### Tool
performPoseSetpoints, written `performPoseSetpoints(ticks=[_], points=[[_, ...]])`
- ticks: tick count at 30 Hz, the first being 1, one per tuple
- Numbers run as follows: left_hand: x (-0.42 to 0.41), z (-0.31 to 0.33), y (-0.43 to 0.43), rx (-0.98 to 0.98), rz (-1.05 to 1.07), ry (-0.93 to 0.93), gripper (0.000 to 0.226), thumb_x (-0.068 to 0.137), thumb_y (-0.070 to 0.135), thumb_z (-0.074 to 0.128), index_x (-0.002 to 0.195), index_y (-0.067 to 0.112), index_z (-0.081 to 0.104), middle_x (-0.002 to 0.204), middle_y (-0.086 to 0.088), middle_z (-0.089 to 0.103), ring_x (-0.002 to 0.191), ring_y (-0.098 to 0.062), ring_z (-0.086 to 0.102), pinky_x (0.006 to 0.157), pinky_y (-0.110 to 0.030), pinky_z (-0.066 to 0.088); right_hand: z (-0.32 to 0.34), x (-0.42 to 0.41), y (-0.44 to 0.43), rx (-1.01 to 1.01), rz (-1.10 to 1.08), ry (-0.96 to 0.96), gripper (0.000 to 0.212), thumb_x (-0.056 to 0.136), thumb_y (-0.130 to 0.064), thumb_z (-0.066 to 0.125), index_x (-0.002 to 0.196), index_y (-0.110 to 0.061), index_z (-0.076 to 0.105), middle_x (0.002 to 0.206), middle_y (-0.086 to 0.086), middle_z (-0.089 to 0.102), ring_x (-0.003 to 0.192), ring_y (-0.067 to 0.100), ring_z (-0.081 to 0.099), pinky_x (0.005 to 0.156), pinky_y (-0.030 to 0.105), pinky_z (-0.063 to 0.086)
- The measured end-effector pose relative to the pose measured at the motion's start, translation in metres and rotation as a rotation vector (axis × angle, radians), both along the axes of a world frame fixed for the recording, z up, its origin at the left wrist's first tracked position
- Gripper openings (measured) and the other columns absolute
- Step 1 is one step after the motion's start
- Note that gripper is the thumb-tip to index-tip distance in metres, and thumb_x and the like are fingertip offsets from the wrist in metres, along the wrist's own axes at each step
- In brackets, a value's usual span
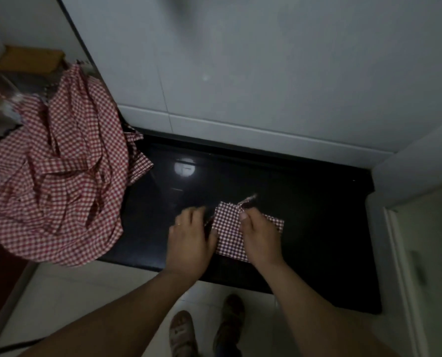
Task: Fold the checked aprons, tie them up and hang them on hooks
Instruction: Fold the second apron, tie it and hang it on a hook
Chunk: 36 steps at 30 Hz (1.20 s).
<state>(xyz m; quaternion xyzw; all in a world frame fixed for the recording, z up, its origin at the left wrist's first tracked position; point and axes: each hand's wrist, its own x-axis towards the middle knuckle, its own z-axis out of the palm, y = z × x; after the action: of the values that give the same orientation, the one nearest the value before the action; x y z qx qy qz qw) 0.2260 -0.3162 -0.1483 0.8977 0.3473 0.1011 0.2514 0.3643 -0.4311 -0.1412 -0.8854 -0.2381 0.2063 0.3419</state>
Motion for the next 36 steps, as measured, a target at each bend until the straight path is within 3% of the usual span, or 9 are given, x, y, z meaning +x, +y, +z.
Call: performPoseSetpoints(ticks=[5,11,15,19,26,29,32,34,36], points=[[0.004,-0.001,0.015,-0.374,-0.026,0.171,0.020,0.105,0.045,0.049,0.102,0.026,0.054,0.096,0.004,0.070,0.088,-0.018,0.067,0.081,-0.044,0.057,0.000,-0.002,0.006,-0.006,-0.097,-0.059,0.034,0.106,-0.045,0.044,0.082,-0.023,0.052,0.072,-0.006,0.062,0.068,0.013,0.061,0.064,0.035,0.049],[-0.006,0.047,0.001,0.021,-0.216,0.279,0.021,0.108,0.049,0.037,0.103,0.029,0.041,0.088,0.003,0.067,0.079,-0.021,0.066,0.063,-0.032,0.040,-0.001,-0.004,0.017,-0.089,-0.183,-0.136,0.034,0.106,-0.043,0.047,0.085,-0.021,0.062,0.072,-0.003,0.065,0.068,0.019,0.064,0.060,0.031,0.040],[0.048,0.066,-0.003,-0.078,-0.409,0.391,0.027,0.102,0.040,0.043,0.115,0.023,0.060,0.108,-0.005,0.072,0.094,-0.027,0.069,0.070,-0.032,0.042,-0.009,-0.004,0.006,0.037,-0.017,0.025,0.021,0.102,-0.032,0.055,0.113,-0.036,0.072,0.107,-0.013,0.076,0.098,0.011,0.069,0.088,0.031,0.055],[0.094,0.070,0.021,-0.295,-0.468,0.572,0.035,0.091,0.042,0.055,0.099,0.014,0.073,0.105,-0.012,0.075,0.091,-0.026,0.069,0.076,-0.030,0.048,-0.014,0.005,-0.006,0.111,0.142,0.250,0.048,0.092,-0.006,0.058,0.127,-0.036,0.070,0.125,-0.014,0.072,0.117,0.006,0.065,0.109,0.034,0.050],[0.120,0.092,0.037,-0.517,-0.530,0.671,0.035,0.097,0.038,0.060,0.076,0.012,0.070,0.065,-0.004,0.069,0.051,-0.017,0.056,0.053,-0.025,0.045,0.010,0.015,-0.001,0.272,0.093,0.555,0.018,0.092,-0.001,0.070,0.088,-0.018,0.076,0.079,-0.016,0.077,0.082,-0.008,0.070,0.076,0.007,0.048],[0.129,0.117,0.044,-0.910,-0.462,0.513,0.025,0.101,0.024,0.057,0.087,0.007,0.068,0.068,-0.013,0.060,0.042,-0.015,0.044,0.042,-0.022,0.036,0.009,0.012,0.003,0.265,0.015,0.521,0.017,0.099,-0.015,0.066,0.086,-0.015,0.077,0.083,-0.003,0.079,0.083,0.004,0.071,0.079,0.018,0.049],[0.144,0.139,0.050,-1.353,-0.256,0.045,0.034,0.111,0.033,0.039,0.119,0.015,0.067,0.099,-0.010,0.074,0.075,-0.020,0.070,0.070,-0.030,0.057,0.013,0.012,0.003,0.242,-0.006,0.509,0.031,0.102,-0.024,0.061,0.082,-0.004,0.076,0.085,0.003,0.078,0.080,0.008,0.068,0.078,0.023,0.046],[0.144,0.132,0.052,-1.024,-0.154,-0.257,0.028,0.110,0.027,0.044,0.125,0.020,0.067,0.112,-0.002,0.075,0.097,-0.015,0.070,0.092,-0.037,0.056,0.014,0.013,0.003,0.231,-0.013,0.548,0.033,0.103,-0.025,0.058,0.084,-0.005,0.076,0.085,0.002,0.078,0.083,0.014,0.068,0.085,0.028,0.048],[0.123,0.108,0.050,-0.419,-0.092,-0.336,0.016,0.107,0.022,0.051,0.107,0.019,0.066,0.098,0.003,0.070,0.090,-0.012,0.064,0.088,-0.040,0.054,0.016,0.014,0.004,0.220,-0.017,0.577,0.032,0.104,-0.025,0.055,0.086,-0.009,0.076,0.085,0.001,0.078,0.084,0.014,0.067,0.089,0.031,0.049]])
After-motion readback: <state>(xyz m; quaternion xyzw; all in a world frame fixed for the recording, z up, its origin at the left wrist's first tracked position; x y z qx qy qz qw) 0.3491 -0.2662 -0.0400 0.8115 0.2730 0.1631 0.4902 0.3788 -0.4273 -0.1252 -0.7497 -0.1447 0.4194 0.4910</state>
